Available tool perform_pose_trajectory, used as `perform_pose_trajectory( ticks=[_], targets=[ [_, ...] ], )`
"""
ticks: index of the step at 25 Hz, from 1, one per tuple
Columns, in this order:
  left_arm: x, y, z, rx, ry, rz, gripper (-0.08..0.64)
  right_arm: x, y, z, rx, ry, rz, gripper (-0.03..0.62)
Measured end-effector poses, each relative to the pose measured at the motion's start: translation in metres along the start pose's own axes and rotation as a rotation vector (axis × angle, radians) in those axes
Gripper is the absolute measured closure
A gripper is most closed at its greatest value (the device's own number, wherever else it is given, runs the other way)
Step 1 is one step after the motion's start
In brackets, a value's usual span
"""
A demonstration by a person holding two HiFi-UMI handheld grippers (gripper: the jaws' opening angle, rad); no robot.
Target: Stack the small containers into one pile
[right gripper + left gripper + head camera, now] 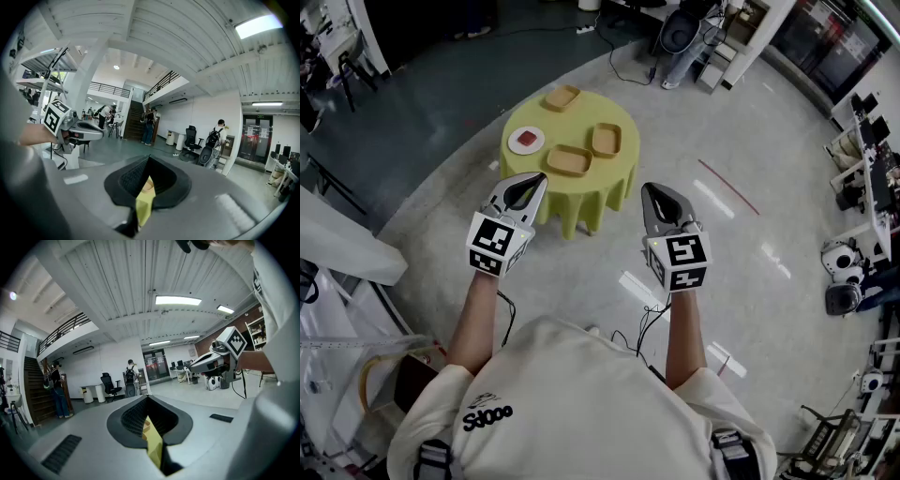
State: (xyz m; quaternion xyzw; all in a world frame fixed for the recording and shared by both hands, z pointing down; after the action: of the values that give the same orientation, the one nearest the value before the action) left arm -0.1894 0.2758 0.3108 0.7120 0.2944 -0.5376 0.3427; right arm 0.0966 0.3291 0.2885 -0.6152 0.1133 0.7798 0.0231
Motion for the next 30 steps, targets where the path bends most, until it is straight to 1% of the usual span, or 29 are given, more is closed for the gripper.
perform_pose_trajectory(
  ticks=[4, 6, 10, 15, 21, 27, 30],
  targets=[
    [0.0, 0.003, -0.001, 0.008, -0.003, -0.001, 0.554, -0.003, 0.0, -0.004, 0.012, 0.029, -0.013, 0.583],
    [-0.001, 0.004, -0.003, 0.013, -0.006, -0.002, 0.554, -0.006, -0.001, -0.006, 0.037, 0.047, -0.024, 0.583],
    [0.001, 0.008, -0.009, 0.025, -0.003, 0.005, 0.554, -0.009, -0.003, -0.013, 0.085, 0.049, -0.036, 0.583],
    [0.001, 0.019, -0.024, 0.042, -0.004, 0.029, 0.554, -0.021, -0.004, -0.028, 0.112, 0.063, -0.028, 0.583],
    [-0.005, 0.034, -0.043, 0.071, -0.025, 0.055, 0.554, -0.039, -0.001, -0.047, 0.14, 0.065, -0.008, 0.583],
    [-0.016, 0.05, -0.027, 0.111, -0.079, 0.071, 0.554, -0.046, 0.021, -0.059, 0.151, 0.058, 0.014, 0.583],
    [-0.023, 0.065, -0.011, 0.114, -0.083, 0.078, 0.554, -0.048, 0.041, -0.064, 0.149, 0.054, 0.02, 0.583]
  ],
)
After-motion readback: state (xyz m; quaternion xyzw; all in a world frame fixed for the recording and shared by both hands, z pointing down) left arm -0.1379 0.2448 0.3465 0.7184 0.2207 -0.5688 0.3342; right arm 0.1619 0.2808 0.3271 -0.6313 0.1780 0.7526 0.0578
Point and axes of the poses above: the fingertips, and each gripper's own axes: y forward along the fingers, z to its left, x out of its top, the point moved 10 cm from there along -y, backward along the fingers, and after that the axes turned 10 degrees about -x, right-handed, at the moved point
